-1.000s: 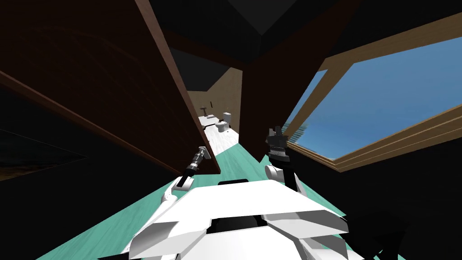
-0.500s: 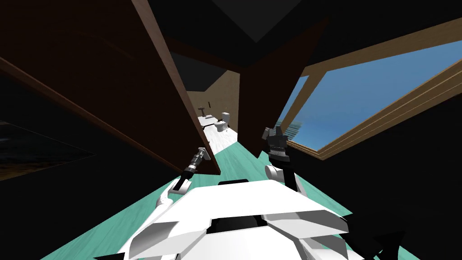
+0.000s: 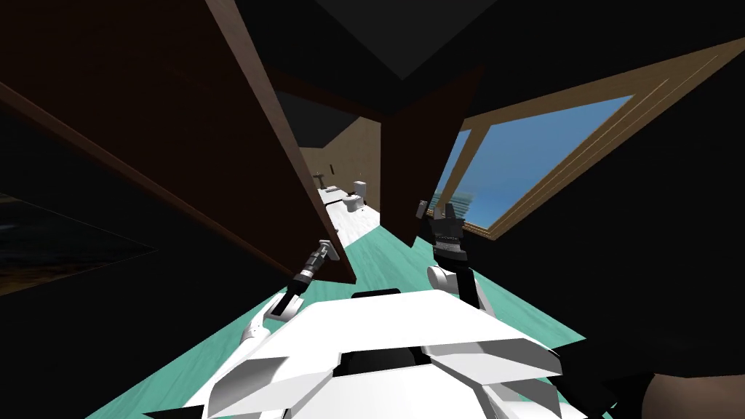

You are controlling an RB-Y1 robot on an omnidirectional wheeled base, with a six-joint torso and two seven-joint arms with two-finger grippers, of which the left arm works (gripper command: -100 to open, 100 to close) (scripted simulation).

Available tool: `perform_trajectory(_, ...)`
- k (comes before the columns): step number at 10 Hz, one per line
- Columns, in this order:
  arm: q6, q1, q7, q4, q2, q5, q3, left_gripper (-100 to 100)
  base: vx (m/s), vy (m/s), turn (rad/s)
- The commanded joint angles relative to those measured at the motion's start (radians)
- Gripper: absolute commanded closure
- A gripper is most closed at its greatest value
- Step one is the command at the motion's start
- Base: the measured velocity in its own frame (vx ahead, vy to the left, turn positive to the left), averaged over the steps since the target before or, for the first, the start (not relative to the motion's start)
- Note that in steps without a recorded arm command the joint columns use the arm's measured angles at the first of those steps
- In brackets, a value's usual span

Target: Pull the door open

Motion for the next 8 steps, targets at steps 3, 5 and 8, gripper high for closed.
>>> perform_trajectory(3, -0.023, 0.010, 0.016, 0.001, 0.021, -0.001, -0.009, 100, -0.146, 0.066, -0.066)
perform_trajectory(5, -0.053, 0.020, 0.031, 0.011, 0.040, -0.003, -0.017, 100, -0.150, 0.077, -0.131)
perform_trajectory(8, -0.089, 0.029, 0.047, 0.021, 0.064, -0.004, -0.023, 100, -0.181, 0.092, -0.120)
